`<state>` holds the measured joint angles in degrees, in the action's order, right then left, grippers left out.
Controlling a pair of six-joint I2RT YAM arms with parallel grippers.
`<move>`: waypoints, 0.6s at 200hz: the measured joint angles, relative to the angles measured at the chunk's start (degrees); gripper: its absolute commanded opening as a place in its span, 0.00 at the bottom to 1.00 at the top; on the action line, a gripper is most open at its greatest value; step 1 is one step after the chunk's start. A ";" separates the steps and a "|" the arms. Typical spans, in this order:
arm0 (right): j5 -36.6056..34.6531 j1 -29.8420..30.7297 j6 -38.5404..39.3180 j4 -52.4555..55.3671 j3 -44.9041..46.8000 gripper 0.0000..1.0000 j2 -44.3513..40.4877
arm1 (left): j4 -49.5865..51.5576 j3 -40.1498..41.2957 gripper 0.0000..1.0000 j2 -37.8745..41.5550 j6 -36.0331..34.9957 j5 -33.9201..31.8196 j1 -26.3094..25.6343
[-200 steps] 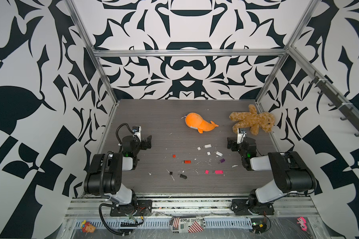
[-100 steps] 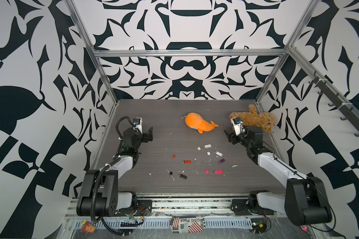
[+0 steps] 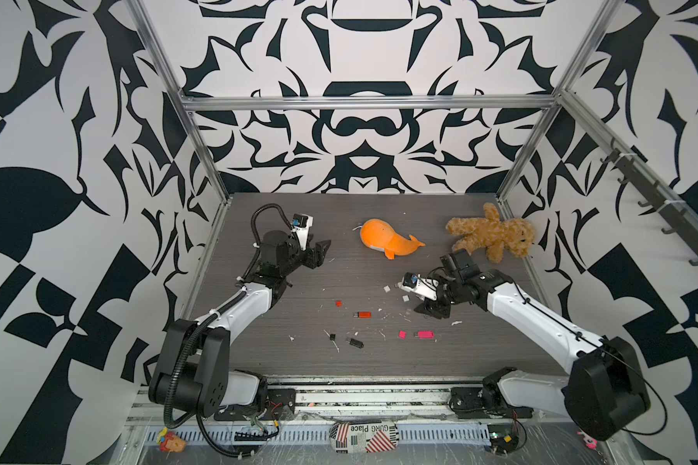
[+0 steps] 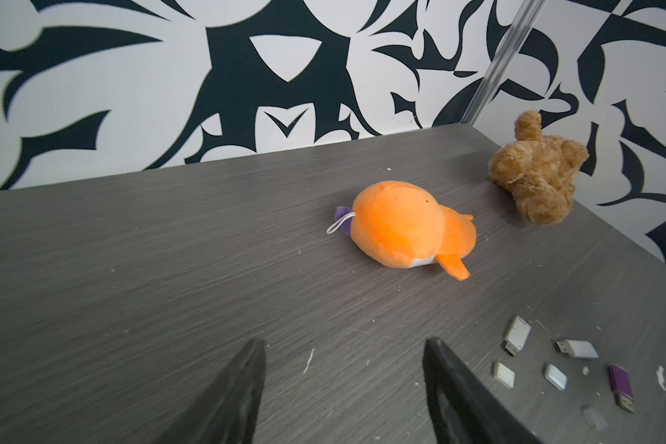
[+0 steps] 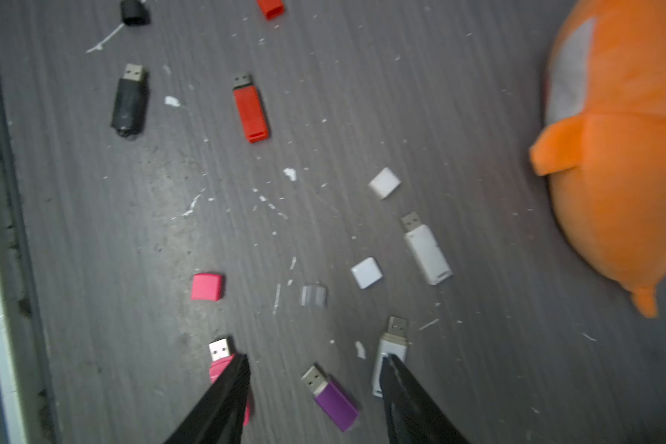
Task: Close the usb drive cover
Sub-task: Pick up the cover from the center of the board.
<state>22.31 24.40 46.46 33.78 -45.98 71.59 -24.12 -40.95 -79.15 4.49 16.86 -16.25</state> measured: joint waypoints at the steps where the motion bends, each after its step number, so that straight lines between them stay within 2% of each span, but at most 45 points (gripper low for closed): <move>1: 0.00 0.13 0.00 0.09 0.04 0.58 0.00 | 0.02 0.00 0.69 -0.02 0.02 0.04 -0.04; 33: 0.02 4.20 -0.09 1.36 1.88 0.56 0.04 | -0.13 0.22 0.63 0.00 -0.31 0.96 -1.90; 68: 0.24 6.03 -0.31 1.25 2.93 0.54 2.25 | -0.31 1.16 0.54 0.11 -0.96 1.27 -2.51; 120: 0.20 10.14 -1.49 -0.85 3.10 0.50 7.78 | -1.49 4.81 0.55 2.56 -1.03 -0.11 -2.69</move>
<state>22.50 34.54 44.97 32.93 -42.87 79.37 -25.61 -36.14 -76.60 3.46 16.75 -18.94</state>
